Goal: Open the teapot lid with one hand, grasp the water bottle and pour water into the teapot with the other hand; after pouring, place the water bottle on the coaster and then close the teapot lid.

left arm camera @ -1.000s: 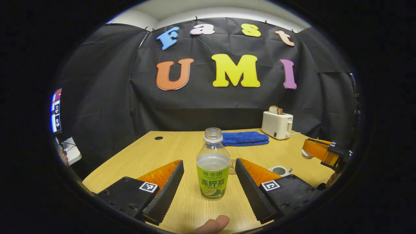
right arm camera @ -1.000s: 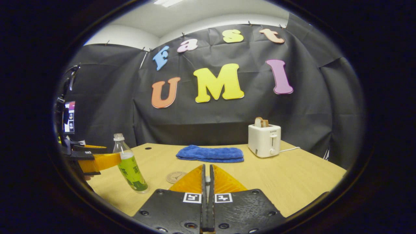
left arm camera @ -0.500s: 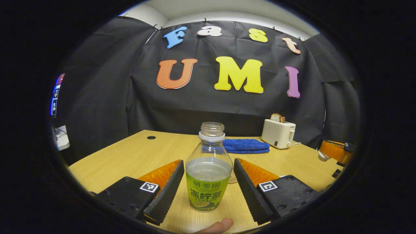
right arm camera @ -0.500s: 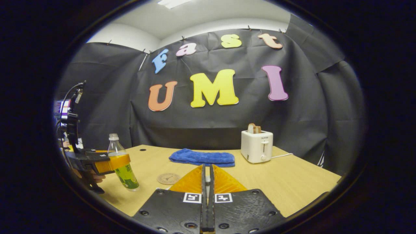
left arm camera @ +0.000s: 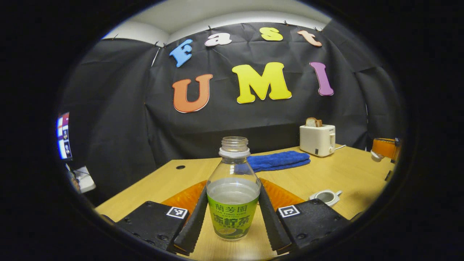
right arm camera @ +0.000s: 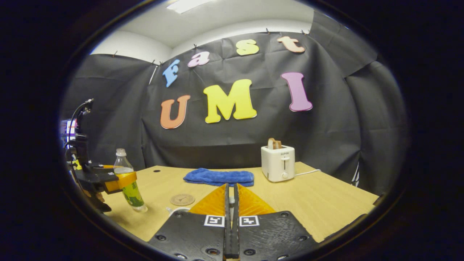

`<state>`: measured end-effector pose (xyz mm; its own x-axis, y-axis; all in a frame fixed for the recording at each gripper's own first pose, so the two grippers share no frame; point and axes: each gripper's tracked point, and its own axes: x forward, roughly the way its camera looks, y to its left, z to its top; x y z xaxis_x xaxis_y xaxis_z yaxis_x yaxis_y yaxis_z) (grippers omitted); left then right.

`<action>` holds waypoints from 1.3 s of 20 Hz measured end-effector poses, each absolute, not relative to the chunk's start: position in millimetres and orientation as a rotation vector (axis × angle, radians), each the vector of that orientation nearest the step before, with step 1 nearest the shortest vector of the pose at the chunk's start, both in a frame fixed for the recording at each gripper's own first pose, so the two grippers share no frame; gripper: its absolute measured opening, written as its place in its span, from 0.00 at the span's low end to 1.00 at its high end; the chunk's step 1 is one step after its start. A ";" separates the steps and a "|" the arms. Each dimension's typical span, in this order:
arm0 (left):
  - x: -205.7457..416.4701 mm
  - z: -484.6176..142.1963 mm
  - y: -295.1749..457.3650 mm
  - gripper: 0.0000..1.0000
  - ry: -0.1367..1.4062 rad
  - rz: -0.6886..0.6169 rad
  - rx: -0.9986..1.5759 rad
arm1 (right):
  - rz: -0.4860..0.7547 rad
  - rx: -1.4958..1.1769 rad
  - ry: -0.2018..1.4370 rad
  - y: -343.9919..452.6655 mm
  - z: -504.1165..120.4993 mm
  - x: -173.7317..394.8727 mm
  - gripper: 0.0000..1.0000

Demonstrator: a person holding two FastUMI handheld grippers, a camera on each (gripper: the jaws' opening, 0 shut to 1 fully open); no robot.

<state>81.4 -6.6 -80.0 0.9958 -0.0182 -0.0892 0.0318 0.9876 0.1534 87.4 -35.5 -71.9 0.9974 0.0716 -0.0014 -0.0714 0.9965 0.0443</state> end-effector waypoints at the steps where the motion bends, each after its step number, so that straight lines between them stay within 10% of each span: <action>1: 80.2 -76.9 -5.6 0.75 0.089 -0.004 0.215 | 0.078 0.049 0.006 -36.3 -70.9 86.4 0.00; 26: 82.7 -105.0 -80.4 0.74 0.126 -0.046 1.470 | -0.012 0.051 0.026 -88.5 -64.2 88.4 0.00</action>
